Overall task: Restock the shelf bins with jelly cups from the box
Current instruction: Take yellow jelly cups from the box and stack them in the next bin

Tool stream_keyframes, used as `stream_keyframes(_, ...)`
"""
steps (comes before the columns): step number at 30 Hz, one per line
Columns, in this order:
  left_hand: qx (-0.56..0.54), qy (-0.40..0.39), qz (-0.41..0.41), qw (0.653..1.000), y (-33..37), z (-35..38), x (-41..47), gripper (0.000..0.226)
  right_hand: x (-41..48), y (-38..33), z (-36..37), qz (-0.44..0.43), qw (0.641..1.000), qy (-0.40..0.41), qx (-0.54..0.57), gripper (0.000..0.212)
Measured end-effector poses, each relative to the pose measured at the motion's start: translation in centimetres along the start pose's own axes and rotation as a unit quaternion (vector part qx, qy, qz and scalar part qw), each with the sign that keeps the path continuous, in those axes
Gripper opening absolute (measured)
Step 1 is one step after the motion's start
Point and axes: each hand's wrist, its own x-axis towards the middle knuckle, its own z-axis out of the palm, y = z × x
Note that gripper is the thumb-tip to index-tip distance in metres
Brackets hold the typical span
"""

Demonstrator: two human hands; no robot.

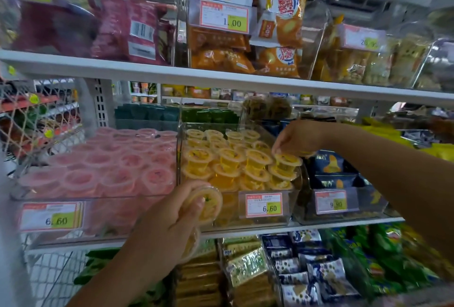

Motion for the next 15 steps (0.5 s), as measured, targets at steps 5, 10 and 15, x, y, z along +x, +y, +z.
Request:
stream_keyframes(5,-0.006,0.008,-0.004,1.000,-0.4,0.0,-0.2,0.035,0.0,0.3,-0.2,-0.006,1.000,0.020,-0.004,0.021)
stream_keyframes(10,-0.032,0.006,-0.007,0.999,-0.3,-0.6,0.0,0.032,0.2,0.2,-1.1,0.005,0.992,0.113,0.048,0.021)
stream_keyframes(15,-0.043,0.010,0.004,0.999,-0.5,-1.3,0.6,0.025,2.1,-1.8,-1.1,-0.025,0.991,0.120,0.049,0.017)
